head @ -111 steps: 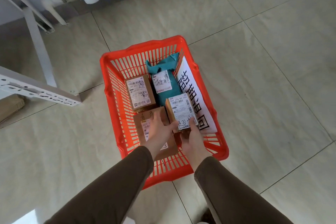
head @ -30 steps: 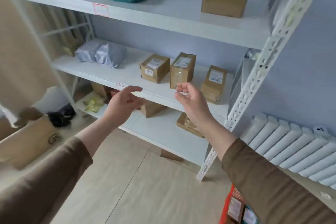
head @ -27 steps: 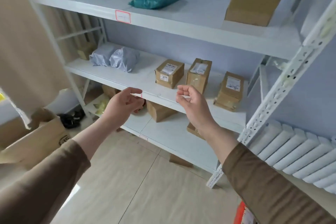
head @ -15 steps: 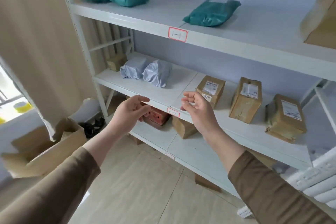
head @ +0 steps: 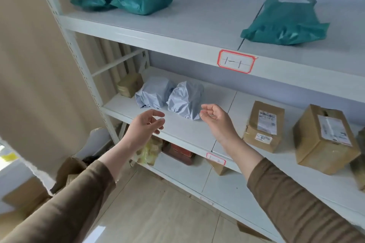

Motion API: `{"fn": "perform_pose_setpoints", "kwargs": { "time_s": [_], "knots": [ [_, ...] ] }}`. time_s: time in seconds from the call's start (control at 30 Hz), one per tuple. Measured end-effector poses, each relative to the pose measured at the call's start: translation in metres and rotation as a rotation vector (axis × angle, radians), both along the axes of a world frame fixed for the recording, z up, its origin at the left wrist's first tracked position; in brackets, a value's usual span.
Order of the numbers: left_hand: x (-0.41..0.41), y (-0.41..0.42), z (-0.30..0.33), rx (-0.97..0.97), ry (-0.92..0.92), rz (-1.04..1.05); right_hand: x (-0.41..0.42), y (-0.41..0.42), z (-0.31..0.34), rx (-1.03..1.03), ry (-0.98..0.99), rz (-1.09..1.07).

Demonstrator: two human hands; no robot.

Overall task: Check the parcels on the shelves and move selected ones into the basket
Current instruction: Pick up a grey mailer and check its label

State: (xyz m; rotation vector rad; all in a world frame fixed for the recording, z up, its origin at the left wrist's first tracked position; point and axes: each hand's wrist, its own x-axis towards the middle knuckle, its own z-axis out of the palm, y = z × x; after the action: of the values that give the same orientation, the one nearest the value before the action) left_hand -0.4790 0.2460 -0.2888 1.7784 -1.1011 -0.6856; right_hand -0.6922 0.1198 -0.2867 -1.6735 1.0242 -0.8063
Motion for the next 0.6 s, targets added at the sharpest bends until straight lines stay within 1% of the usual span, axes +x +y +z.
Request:
{"fn": "perform_pose_setpoints", "kwargs": {
  "time_s": [0.23,0.3,0.4,0.47,0.6],
  "knots": [
    [0.081,-0.095,-0.024,0.05,-0.009,-0.111,0.069,-0.059,-0.018,0.12,0.025,-0.09],
    [0.102,-0.126,-0.033,0.063,0.014,-0.162,0.092,-0.074,-0.025,0.167,0.025,-0.125],
    [0.131,-0.172,-0.048,0.105,0.101,-0.249,0.125,-0.096,-0.035,0.274,0.021,-0.205],
    [0.145,-0.201,-0.057,0.172,0.131,-0.266,0.145,-0.11,-0.043,0.348,0.014,-0.261],
    [0.169,-0.26,-0.086,0.292,0.371,-0.366,0.174,-0.142,-0.059,0.461,-0.041,-0.395]
  ]
}}
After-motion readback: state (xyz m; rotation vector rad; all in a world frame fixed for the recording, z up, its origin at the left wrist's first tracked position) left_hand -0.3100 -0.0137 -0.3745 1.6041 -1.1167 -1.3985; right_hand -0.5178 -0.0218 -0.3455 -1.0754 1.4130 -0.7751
